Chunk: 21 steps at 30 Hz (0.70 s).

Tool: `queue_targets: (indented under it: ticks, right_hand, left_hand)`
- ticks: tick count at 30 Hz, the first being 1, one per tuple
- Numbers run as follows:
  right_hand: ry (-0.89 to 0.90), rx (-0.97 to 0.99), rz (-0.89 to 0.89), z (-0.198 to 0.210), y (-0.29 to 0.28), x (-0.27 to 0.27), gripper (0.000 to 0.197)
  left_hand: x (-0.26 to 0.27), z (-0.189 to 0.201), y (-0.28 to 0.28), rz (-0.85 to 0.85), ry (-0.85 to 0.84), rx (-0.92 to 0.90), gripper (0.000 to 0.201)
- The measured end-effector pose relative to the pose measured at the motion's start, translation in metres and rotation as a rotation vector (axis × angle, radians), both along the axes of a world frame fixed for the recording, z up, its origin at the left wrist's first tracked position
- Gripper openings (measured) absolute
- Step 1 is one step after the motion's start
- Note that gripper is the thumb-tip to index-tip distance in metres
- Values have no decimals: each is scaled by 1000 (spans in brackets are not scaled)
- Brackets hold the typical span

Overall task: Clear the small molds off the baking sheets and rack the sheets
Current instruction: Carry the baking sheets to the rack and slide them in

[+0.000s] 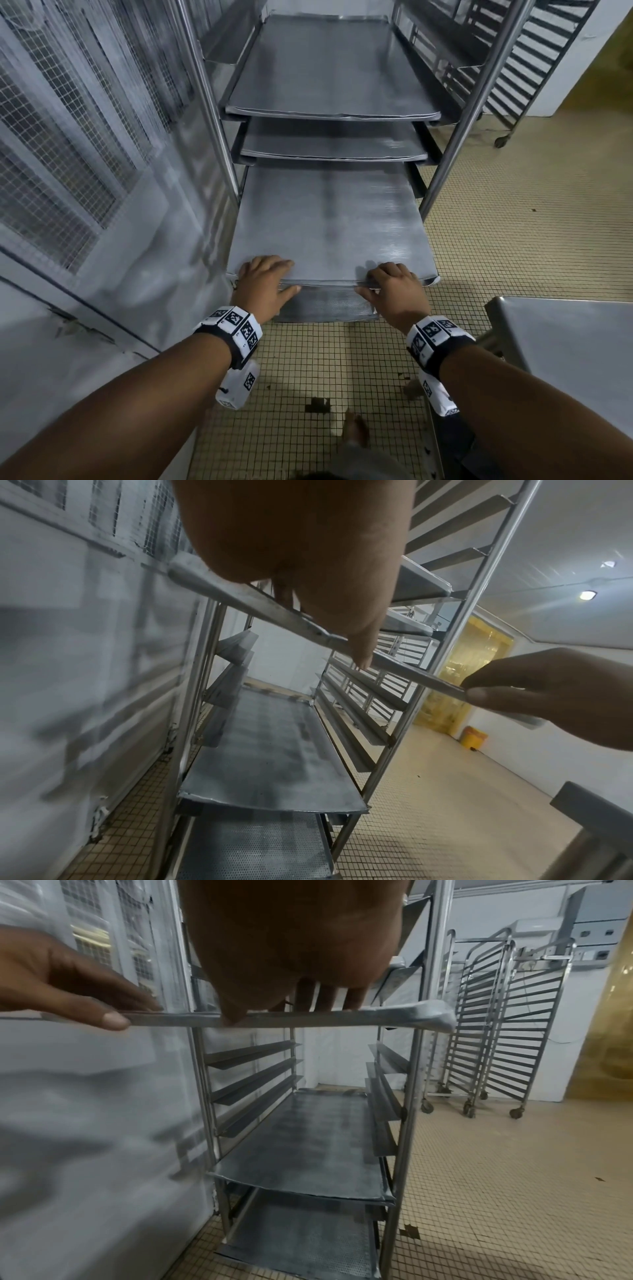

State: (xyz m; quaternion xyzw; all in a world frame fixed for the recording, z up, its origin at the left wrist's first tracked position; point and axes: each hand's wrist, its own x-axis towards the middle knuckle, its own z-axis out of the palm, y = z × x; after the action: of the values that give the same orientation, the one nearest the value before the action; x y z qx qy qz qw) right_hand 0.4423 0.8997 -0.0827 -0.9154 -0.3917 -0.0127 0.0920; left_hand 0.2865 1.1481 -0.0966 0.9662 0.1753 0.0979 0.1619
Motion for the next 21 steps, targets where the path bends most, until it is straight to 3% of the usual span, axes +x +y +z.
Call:
queue_targets:
  ticks: [6,13,16,21]
  right_hand:
    - [103,-76,29,-5,-15,10,61]
    - [128,-161,48,-8,-10,23,89]
    - [108,-151,58,-9,-6,34,91]
    - [78,-153,68,-9,7,59,87]
  left_hand:
    - [7,2,1,-22,225,67,69]
    - [20,2,5,-39,283,72,72]
    - [29,2,9,-45,300,82,83]
    - [55,9,18,-40,325,75,71]
